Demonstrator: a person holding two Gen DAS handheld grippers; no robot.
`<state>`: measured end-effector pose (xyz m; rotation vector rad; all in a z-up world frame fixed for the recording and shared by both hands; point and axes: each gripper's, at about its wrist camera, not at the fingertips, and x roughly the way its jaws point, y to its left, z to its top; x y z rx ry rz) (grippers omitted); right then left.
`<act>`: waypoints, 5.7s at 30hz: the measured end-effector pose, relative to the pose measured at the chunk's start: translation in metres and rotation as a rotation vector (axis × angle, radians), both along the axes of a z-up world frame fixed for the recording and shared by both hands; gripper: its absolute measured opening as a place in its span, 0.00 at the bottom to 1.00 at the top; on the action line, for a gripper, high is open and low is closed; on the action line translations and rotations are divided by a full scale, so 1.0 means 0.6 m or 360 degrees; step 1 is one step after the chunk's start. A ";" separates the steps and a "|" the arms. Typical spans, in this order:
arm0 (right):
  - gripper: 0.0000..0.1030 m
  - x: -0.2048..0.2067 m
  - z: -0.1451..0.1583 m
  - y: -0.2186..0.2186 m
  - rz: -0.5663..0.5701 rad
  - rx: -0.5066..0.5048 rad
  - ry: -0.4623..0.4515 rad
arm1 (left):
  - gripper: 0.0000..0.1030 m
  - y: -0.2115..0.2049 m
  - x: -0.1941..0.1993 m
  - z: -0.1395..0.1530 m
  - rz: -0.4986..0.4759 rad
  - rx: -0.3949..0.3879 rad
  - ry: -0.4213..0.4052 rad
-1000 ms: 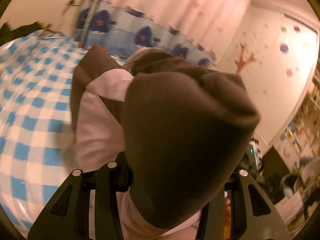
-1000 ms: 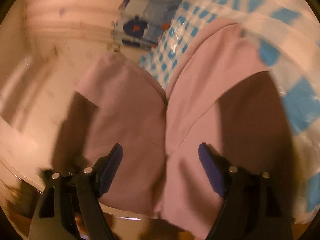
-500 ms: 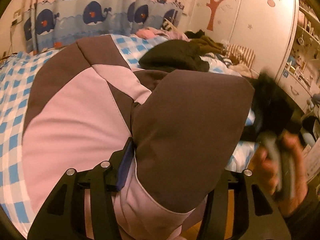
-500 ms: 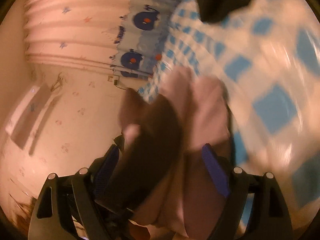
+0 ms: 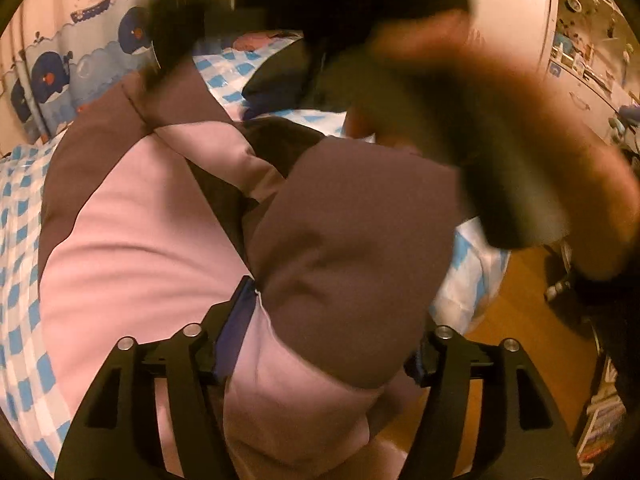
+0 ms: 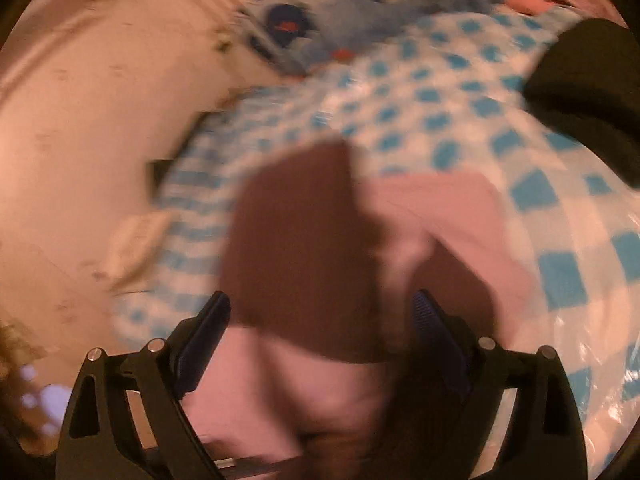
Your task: Fold large clothes
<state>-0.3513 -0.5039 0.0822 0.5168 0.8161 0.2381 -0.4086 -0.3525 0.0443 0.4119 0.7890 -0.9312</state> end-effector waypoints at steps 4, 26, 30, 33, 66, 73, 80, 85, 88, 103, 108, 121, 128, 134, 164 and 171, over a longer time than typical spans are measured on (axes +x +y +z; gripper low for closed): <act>0.86 -0.022 -0.108 -0.018 -0.0062 0.0184 0.0004 | 0.60 0.062 -0.026 0.026 -0.0102 -0.0020 0.0104; 0.86 0.018 0.013 0.006 -0.0105 -0.0292 -0.0076 | 0.84 0.103 0.137 -0.008 0.0179 -0.0258 0.0309; 0.88 -0.007 -0.118 -0.001 -0.0358 -0.0227 -0.0046 | 0.87 0.100 0.132 -0.017 0.0106 -0.0293 0.0321; 0.88 -0.047 -0.171 -0.023 -0.0498 -0.0041 -0.0167 | 0.87 0.089 0.128 -0.027 0.0041 -0.0267 0.0317; 0.89 -0.172 -0.104 0.012 -0.0840 -0.0035 -0.0313 | 0.85 0.137 0.130 0.001 0.0261 -0.0465 0.0224; 0.93 -0.166 -0.196 -0.001 -0.0843 0.0133 -0.0181 | 0.89 0.116 0.118 -0.012 0.0255 -0.0392 0.0146; 0.93 -0.146 -0.164 -0.014 -0.0776 0.0173 -0.0005 | 0.92 0.112 0.112 -0.018 0.0254 -0.0352 0.0093; 0.93 -0.148 -0.101 0.012 -0.0774 -0.0094 -0.0006 | 0.92 0.114 0.111 -0.020 0.0272 -0.0347 0.0059; 0.93 -0.145 -0.087 0.030 -0.0771 -0.0266 -0.0029 | 0.92 0.118 0.113 -0.022 0.0274 -0.0364 0.0069; 0.93 -0.158 -0.082 0.049 -0.0858 -0.0643 -0.0143 | 0.92 0.110 0.105 -0.023 0.0271 -0.0317 0.0017; 0.93 -0.161 -0.081 0.046 -0.0894 -0.0638 -0.0155 | 0.92 0.108 0.103 -0.022 0.0268 -0.0315 0.0007; 0.93 -0.161 -0.128 0.001 -0.0923 -0.0363 -0.0045 | 0.93 0.107 0.107 -0.023 0.0263 -0.0345 0.0030; 0.93 -0.156 -0.162 -0.024 -0.0883 -0.0102 0.0041 | 0.93 0.104 0.109 -0.024 0.0264 -0.0348 0.0033; 0.93 -0.153 -0.177 -0.033 -0.0852 0.0020 0.0064 | 0.93 0.104 0.109 -0.025 0.0264 -0.0348 0.0034; 0.95 -0.153 -0.202 -0.051 -0.0762 0.0414 0.0035 | 0.93 0.251 0.294 -0.134 0.0794 -0.0706 0.1078; 0.95 -0.087 -0.170 0.023 -0.0617 0.0450 -0.0037 | 0.93 0.310 0.273 -0.066 0.0833 -0.0747 0.0766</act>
